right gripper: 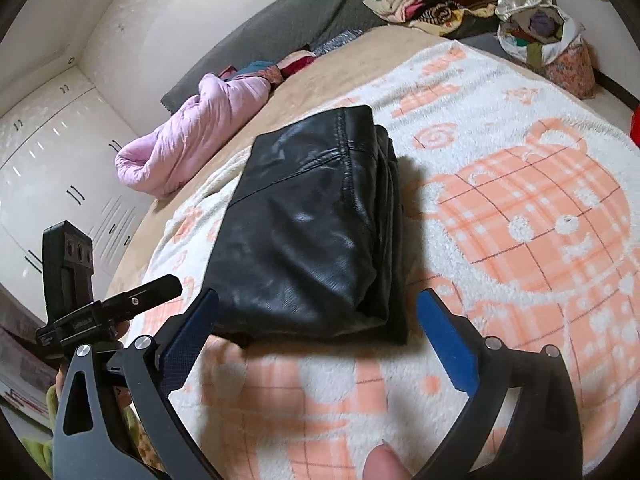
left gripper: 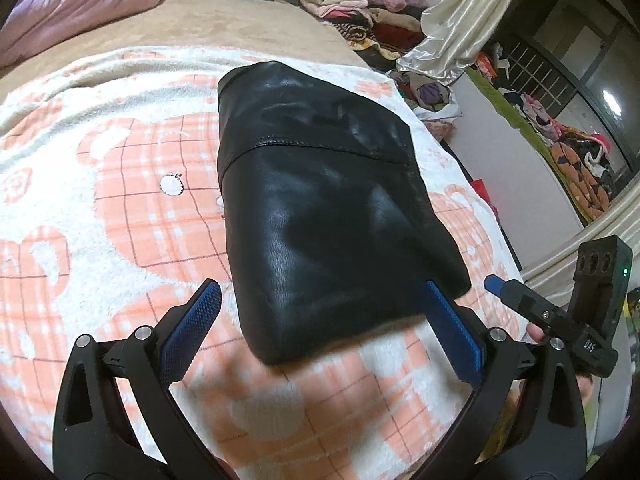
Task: Fold large clothes
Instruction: 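Open both grippers and lift them away from the folded jacket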
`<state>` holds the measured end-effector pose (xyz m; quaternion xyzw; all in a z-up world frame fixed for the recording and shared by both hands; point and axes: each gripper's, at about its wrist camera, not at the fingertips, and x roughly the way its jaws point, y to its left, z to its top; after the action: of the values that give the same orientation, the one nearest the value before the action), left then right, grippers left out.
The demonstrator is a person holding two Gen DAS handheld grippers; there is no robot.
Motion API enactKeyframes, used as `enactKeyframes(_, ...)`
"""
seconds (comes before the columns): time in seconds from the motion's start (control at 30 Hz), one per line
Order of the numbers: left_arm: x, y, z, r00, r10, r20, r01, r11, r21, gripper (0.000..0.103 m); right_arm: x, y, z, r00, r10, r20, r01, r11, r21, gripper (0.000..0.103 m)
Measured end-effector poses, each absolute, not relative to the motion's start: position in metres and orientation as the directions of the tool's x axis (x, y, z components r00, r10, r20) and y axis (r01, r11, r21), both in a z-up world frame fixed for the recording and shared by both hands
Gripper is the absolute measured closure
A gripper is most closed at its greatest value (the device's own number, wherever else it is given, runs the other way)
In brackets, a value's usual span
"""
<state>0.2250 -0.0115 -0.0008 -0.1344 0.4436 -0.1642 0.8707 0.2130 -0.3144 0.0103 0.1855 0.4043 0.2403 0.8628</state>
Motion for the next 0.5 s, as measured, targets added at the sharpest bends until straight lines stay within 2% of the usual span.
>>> enactKeyframes(0.3,0.195,-0.010,0.000,0.576,-0.390,-0.719,0.180,0.918,-0.354,0.010,0.183,-0.313,0.021,0.570,0.564,-0.598,-0.301,0.820,0.486,0.005)
enactKeyframes(0.5,0.169,-0.007,-0.004,0.607,-0.378,-0.699,0.176,0.922,-0.345,0.010,0.155,-0.307,0.016,0.601,0.519,-0.607,-0.320,0.853,0.413,0.004)
